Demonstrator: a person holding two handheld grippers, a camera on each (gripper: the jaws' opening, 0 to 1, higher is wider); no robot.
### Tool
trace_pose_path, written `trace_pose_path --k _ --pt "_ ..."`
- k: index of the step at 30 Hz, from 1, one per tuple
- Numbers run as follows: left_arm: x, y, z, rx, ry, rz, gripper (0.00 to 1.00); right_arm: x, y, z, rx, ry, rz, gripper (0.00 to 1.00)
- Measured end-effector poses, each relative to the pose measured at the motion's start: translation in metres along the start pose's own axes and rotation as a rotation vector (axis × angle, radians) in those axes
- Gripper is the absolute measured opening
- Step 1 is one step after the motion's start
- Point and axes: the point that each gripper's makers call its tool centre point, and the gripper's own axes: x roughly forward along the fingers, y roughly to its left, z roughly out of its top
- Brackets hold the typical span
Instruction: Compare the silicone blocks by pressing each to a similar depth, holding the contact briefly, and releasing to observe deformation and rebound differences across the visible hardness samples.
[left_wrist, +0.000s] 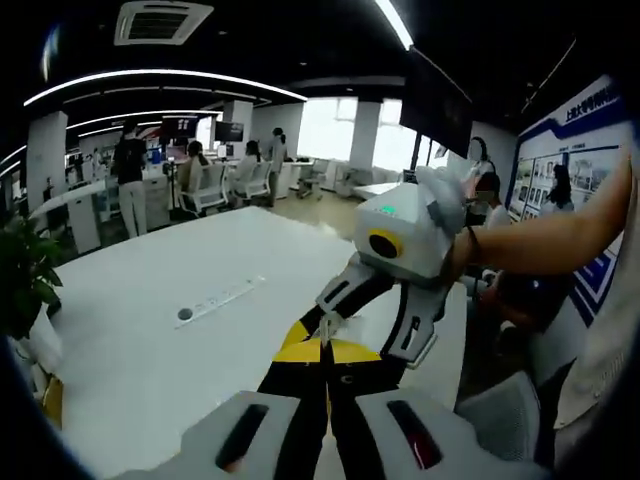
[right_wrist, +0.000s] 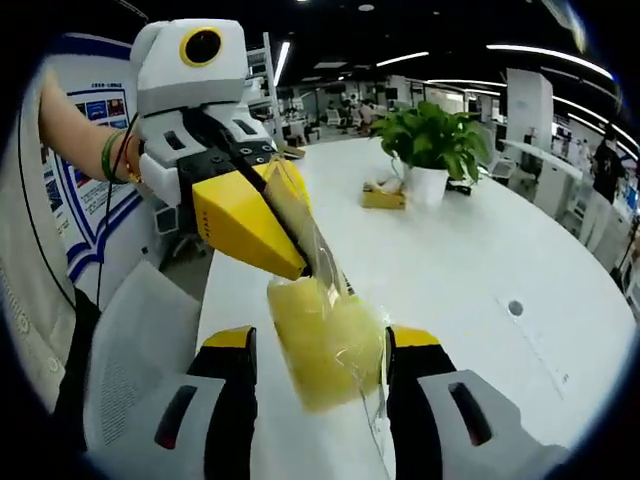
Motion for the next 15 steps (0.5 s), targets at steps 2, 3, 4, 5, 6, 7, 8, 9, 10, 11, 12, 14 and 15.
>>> trace_pose_path --k 2,3,4,5,6,7,8,9,10,11,12,14,15 --pt "-0.0002 -0.0010 -0.0004 -0.007 0.000 -0.007 0.00 0.0015 0.0010 0.0002 0.005 -0.001 0.008 0.44" --pt "-0.0003 -0.0018 -0.0006 -0.007 0.000 -0.011 0.00 0.0022 0.0015 0.0001 0.001 0.000 0.010 0.43" --pt "-0.0004 -0.0022 -0.0010 -0.002 0.001 -0.013 0.00 0.0028 0.0018 0.0004 -0.007 -0.001 0.012 0.42" --pt "-0.0004 -0.0026 -0.0012 -0.003 0.002 -0.014 0.00 0.0030 0.0020 0.0005 -0.007 -0.002 0.013 0.41" --pt "-0.0004 -0.0036 -0.0015 -0.003 0.004 -0.019 0.00 0.0040 0.0025 0.0012 -0.006 -0.003 0.014 0.39" --pt "-0.0004 -0.0042 -0.0016 -0.005 0.004 -0.021 0.00 0.0042 0.0027 0.0013 -0.010 -0.003 0.016 0.37" --pt "-0.0006 -0.0054 -0.0017 -0.003 0.004 -0.024 0.00 0.0049 0.0026 0.0017 -0.012 -0.003 0.017 0.37" --pt "-0.0006 -0.0057 -0.0017 -0.002 0.005 -0.024 0.00 0.0052 0.0027 0.0018 -0.014 -0.003 0.017 0.37" --pt "-0.0008 -0.0063 -0.0016 -0.001 0.005 -0.025 0.00 0.0055 0.0030 0.0023 -0.020 -0.006 0.019 0.36" --pt "-0.0010 -0.0066 -0.0015 -0.002 0.005 -0.026 0.00 0.0057 0.0032 0.0027 -0.021 -0.008 0.020 0.36" --pt "-0.0013 -0.0073 -0.0012 -0.003 0.003 -0.028 0.00 0.0058 0.0040 0.0031 -0.019 -0.010 0.024 0.35" --pt "-0.0019 -0.0080 -0.0008 -0.003 0.004 -0.029 0.00 0.0060 0.0051 0.0038 -0.023 -0.013 0.028 0.33" --pt "-0.0021 -0.0084 -0.0007 -0.001 0.005 -0.031 0.00 0.0061 0.0056 0.0045 -0.029 -0.014 0.028 0.32"
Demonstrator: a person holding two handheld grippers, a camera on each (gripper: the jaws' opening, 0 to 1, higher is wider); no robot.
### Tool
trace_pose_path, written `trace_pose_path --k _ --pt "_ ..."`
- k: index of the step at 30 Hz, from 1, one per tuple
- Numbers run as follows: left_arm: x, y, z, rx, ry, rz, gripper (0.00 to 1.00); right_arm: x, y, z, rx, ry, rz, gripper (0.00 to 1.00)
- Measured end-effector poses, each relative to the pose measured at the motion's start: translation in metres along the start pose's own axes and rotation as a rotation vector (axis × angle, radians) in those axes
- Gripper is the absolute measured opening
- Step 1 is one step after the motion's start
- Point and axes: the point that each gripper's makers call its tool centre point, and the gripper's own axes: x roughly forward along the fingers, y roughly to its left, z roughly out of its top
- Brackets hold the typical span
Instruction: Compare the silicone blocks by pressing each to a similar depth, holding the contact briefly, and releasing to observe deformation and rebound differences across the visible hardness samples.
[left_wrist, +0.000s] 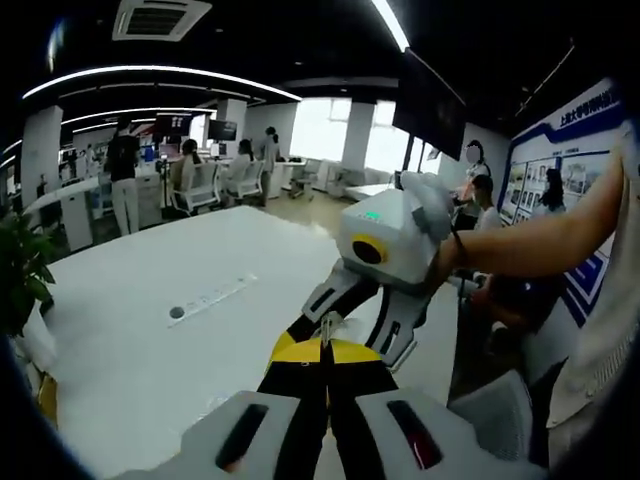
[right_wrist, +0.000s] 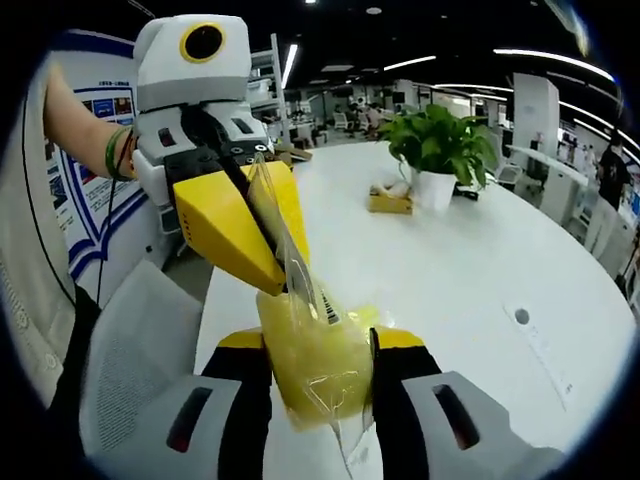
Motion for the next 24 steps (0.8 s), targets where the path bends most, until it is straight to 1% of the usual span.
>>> trace_pose_path --k 6,13,17,20,24 --pt "0.0000 -0.0028 -0.0003 0.014 0.004 -0.006 0.00 -0.0001 0.0004 0.0001 -0.022 0.012 -0.010 0.28" --pt "0.0000 -0.0045 -0.0016 0.019 0.006 -0.014 0.00 -0.0016 -0.0015 -0.0036 -0.051 0.052 -0.024 0.21" --pt "0.0000 -0.0062 -0.0009 0.019 0.001 -0.022 0.00 -0.0038 -0.0023 -0.0050 -0.052 0.059 -0.022 0.18" --pt "0.0002 -0.0074 -0.0014 0.016 0.000 -0.029 0.00 -0.0052 -0.0012 -0.0069 -0.070 0.074 -0.017 0.15" --pt "0.0006 -0.0090 -0.0026 0.029 0.002 -0.033 0.00 -0.0062 -0.0005 -0.0094 -0.081 0.090 -0.019 0.13"
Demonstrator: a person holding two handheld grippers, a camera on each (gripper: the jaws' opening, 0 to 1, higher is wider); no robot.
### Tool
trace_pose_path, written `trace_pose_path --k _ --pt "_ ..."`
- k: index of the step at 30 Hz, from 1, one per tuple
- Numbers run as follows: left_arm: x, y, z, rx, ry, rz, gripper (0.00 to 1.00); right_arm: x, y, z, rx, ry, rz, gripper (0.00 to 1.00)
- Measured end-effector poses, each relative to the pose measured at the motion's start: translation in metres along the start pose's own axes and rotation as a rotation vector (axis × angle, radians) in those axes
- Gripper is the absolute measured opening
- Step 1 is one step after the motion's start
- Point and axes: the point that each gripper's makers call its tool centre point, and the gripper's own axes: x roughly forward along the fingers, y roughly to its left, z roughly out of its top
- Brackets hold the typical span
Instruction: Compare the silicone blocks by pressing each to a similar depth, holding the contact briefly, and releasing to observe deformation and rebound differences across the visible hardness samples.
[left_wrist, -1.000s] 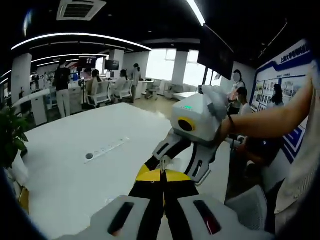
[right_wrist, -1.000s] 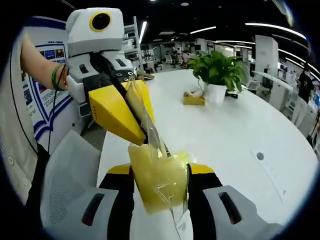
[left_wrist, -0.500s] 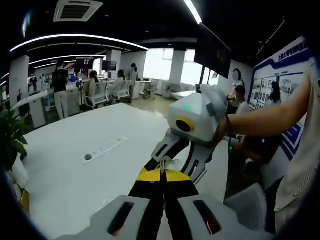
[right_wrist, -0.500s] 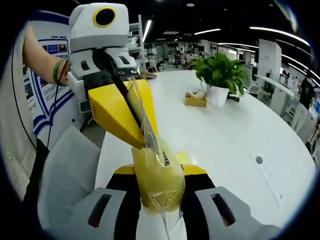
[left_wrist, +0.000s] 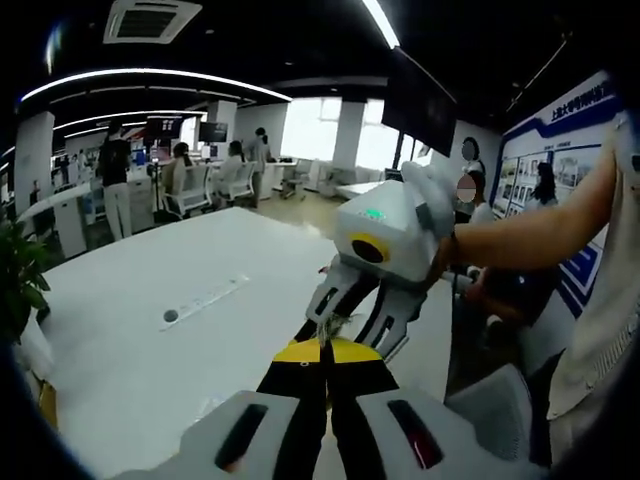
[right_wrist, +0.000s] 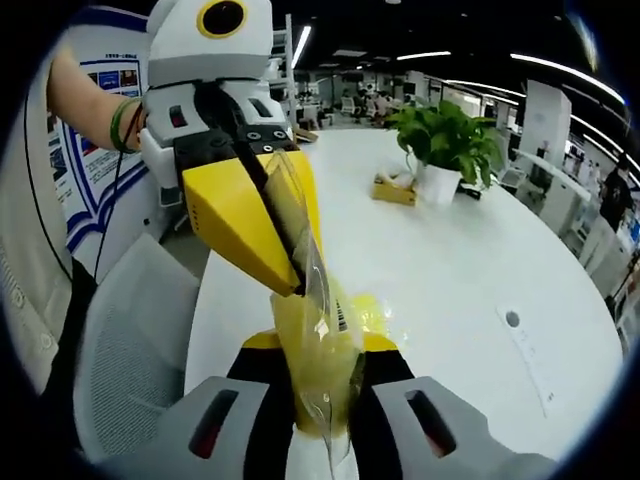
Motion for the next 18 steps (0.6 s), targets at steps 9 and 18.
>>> trace_pose_path --k 9,18 --pt "-0.0014 -0.0029 0.0009 0.018 0.000 -0.005 0.00 -0.0019 0.0030 0.0005 -0.017 -0.005 -0.002 0.12" --pt "-0.0017 -0.0067 0.0017 0.038 -0.002 -0.006 0.00 -0.0043 0.0055 0.0000 -0.034 -0.001 0.006 0.12"
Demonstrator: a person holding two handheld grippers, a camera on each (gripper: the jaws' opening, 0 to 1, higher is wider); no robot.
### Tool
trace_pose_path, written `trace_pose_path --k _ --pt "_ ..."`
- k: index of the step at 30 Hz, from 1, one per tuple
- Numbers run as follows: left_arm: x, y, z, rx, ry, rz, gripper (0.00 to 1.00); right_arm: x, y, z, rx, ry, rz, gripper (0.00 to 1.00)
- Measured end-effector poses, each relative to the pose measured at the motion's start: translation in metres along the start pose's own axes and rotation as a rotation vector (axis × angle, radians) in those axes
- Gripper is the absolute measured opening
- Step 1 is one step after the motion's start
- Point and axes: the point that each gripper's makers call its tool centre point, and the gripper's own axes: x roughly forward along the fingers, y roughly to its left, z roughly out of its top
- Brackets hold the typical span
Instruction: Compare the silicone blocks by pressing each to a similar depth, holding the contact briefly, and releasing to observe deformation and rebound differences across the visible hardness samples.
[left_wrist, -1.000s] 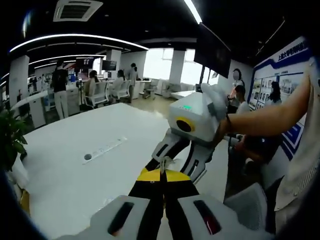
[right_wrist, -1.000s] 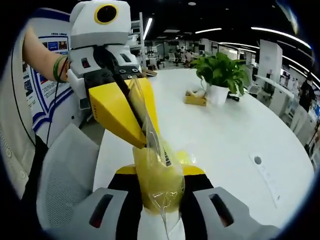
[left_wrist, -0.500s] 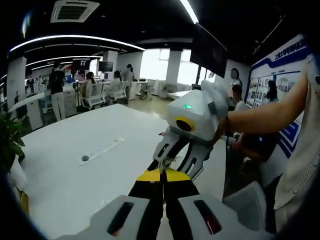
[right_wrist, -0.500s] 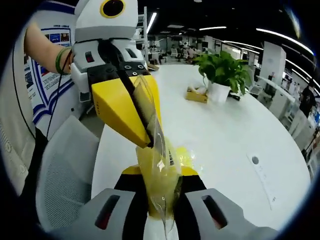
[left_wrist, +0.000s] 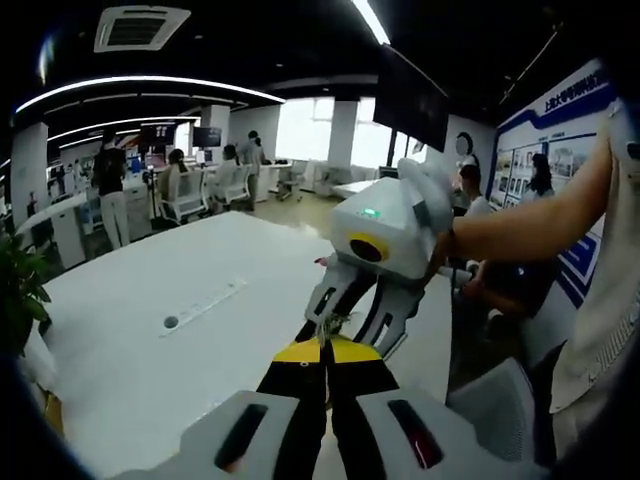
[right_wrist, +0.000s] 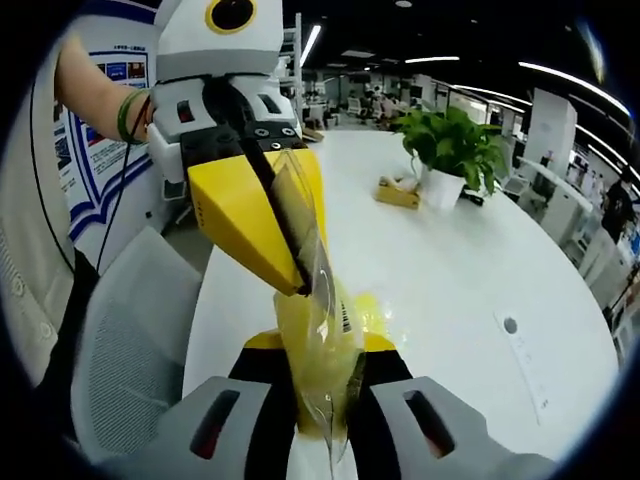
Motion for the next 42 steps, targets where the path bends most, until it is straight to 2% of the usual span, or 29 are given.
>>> trace_pose_path --k 9,17,42 --pt "0.0007 -0.0025 0.0019 -0.006 0.004 0.003 0.00 -0.0020 0.0005 0.0006 0.015 -0.011 -0.009 0.14" --pt "0.0013 -0.0051 0.0037 0.031 0.012 0.008 0.00 -0.0039 0.0023 0.0023 0.043 -0.037 -0.001 0.17" --pt "0.0014 -0.0015 0.0080 0.046 0.019 0.029 0.00 -0.0037 -0.0029 0.0088 -0.006 -0.069 -0.011 0.22"
